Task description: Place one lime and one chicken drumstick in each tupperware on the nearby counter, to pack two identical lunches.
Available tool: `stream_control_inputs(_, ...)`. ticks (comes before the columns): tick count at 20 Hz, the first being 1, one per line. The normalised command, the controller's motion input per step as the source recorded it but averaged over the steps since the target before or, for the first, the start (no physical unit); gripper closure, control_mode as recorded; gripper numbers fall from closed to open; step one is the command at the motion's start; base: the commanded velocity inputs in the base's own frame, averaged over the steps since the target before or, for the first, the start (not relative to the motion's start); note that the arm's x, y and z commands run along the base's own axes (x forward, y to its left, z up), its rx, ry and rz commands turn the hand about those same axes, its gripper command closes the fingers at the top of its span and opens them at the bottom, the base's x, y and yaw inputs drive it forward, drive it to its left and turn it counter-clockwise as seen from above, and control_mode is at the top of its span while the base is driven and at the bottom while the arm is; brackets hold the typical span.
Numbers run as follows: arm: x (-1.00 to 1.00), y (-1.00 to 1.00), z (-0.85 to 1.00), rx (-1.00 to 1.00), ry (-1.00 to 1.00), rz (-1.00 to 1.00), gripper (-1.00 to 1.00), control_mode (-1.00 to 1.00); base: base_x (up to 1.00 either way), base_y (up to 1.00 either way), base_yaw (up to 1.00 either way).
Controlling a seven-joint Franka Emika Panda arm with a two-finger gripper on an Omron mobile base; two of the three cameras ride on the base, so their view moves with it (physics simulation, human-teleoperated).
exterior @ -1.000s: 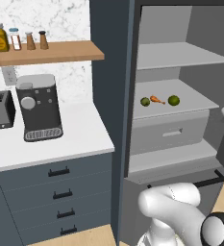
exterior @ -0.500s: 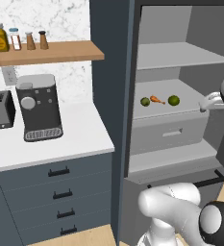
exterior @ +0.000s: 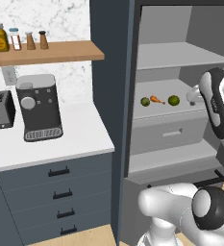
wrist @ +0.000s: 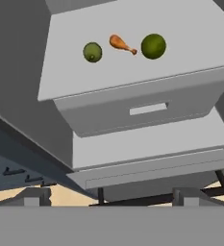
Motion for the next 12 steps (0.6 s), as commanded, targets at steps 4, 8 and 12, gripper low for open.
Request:
stream_control_inputs(4, 0.35, 0.0, -0.2, 0.0, 0.06, -0.18, -1.0, -1.0, 0.0, 0.0, 0.0)
stream_control_inputs(8, 0.15, -0.08, -0.46, 0.0, 0.03, -0.05, -1.0, -1.0, 0.0, 0.0, 0.0)
stream_control_inputs(12, 0.19, -0.14, -0.21, 0.0, 0.0, -0.01, -1.0, -1.0, 0.0, 0.0, 0.0)
